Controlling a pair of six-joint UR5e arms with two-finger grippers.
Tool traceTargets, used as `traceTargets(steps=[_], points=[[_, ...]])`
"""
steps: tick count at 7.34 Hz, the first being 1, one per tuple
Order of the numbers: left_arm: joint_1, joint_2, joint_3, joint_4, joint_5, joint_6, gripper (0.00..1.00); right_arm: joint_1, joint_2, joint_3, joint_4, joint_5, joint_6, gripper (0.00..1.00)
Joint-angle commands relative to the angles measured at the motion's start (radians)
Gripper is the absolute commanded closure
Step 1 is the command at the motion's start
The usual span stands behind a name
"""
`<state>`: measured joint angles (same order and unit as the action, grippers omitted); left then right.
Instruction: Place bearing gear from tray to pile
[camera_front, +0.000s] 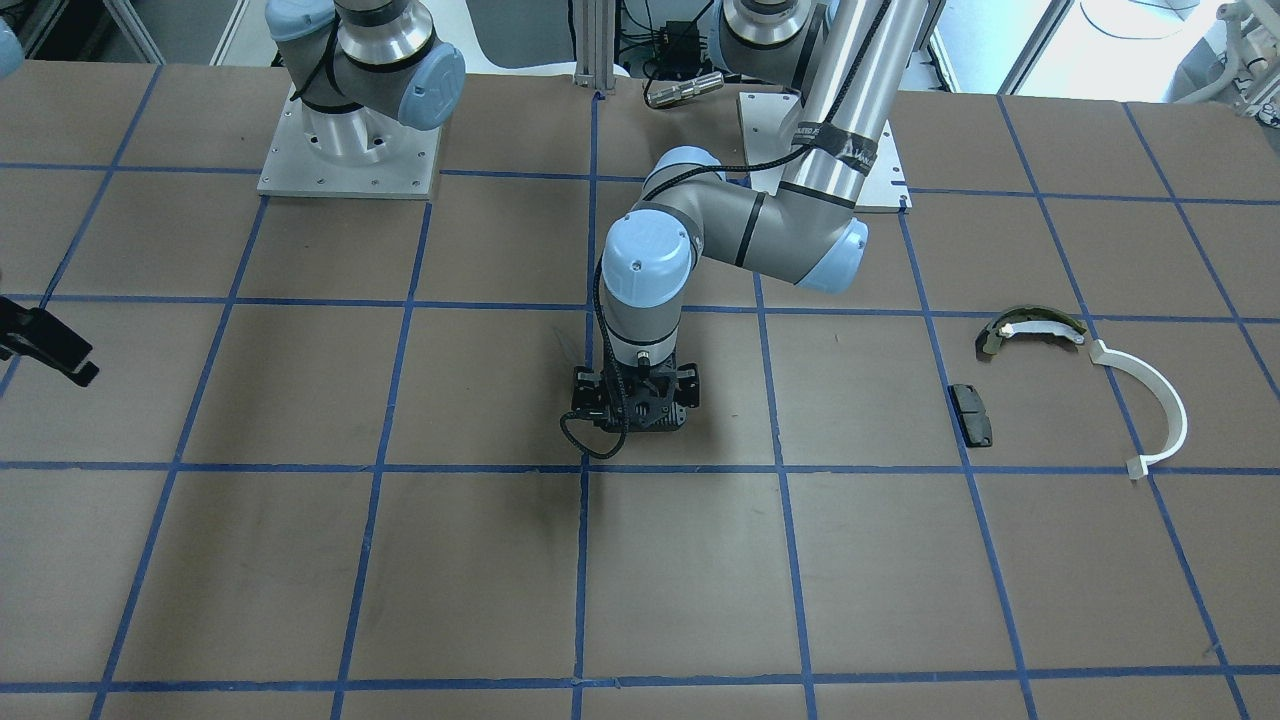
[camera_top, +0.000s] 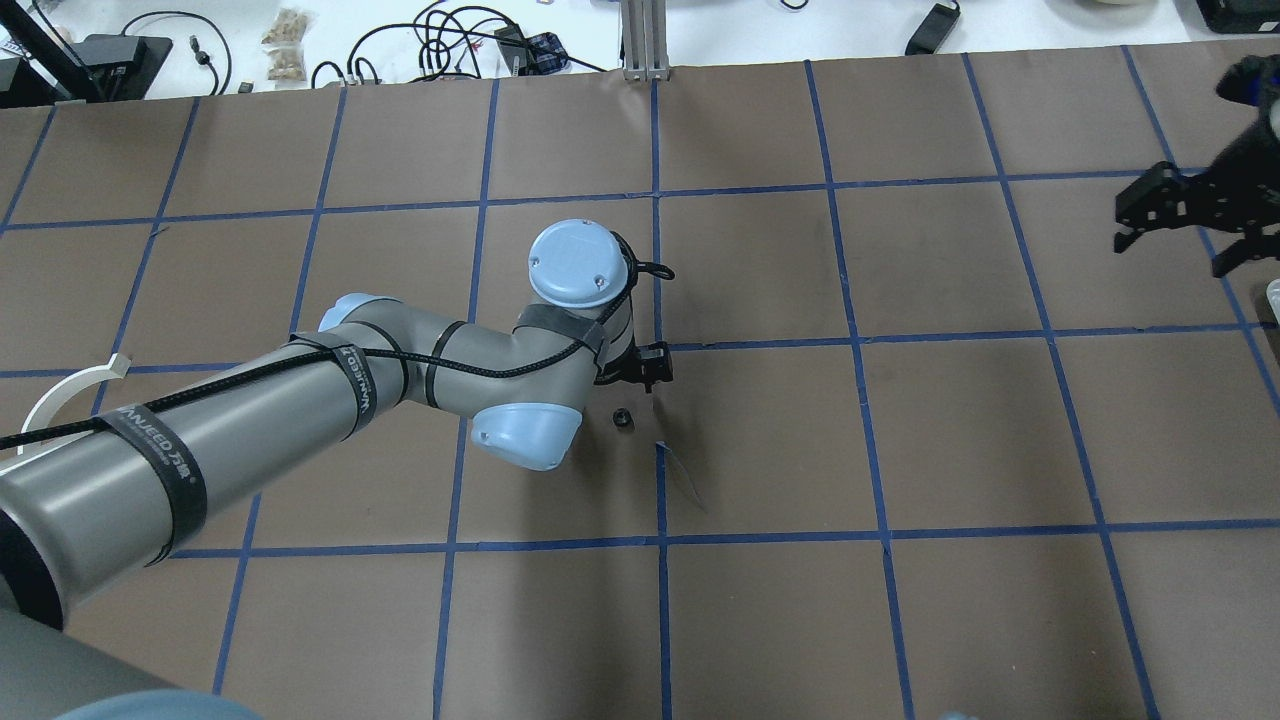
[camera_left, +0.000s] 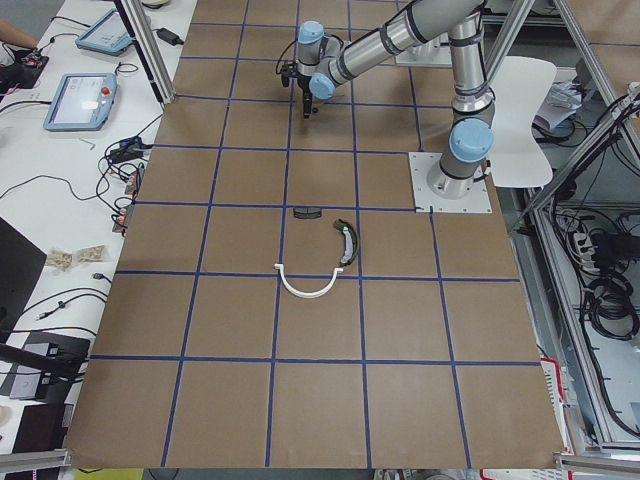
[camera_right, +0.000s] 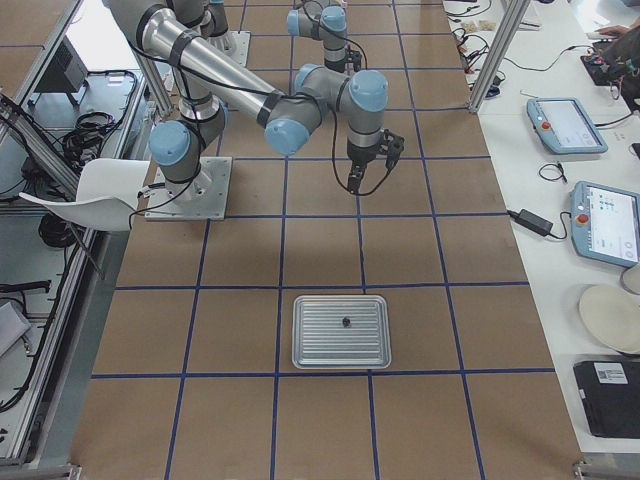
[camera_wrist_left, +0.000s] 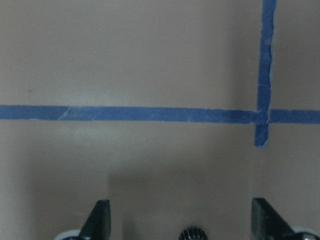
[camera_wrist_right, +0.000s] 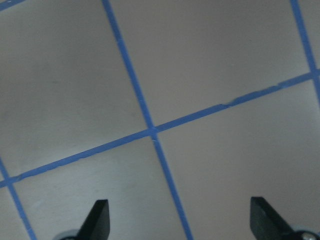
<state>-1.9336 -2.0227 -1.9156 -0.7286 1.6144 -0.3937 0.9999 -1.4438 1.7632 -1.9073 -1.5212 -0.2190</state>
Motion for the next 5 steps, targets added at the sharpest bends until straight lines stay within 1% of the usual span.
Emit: traceTargets(steps=[1, 3, 5], points=[[-0.014, -0.019, -0.017, 0.001, 0.012, -0.010, 0.00, -0.183, 0.057, -0.005, -0.010, -0.011, -0.139, 0.00], [-0.030, 0.004, -0.025, 0.002, 0.013, -0.010, 0.00, -0.285, 0.120, -0.025, -0.042, -0.031, -0.239, 0.00], [-0.036, 0.010, -0.026, -0.005, 0.015, -0.010, 0.00, -0.328, 0.241, -0.092, -0.171, -0.089, -0.391, 0.00]])
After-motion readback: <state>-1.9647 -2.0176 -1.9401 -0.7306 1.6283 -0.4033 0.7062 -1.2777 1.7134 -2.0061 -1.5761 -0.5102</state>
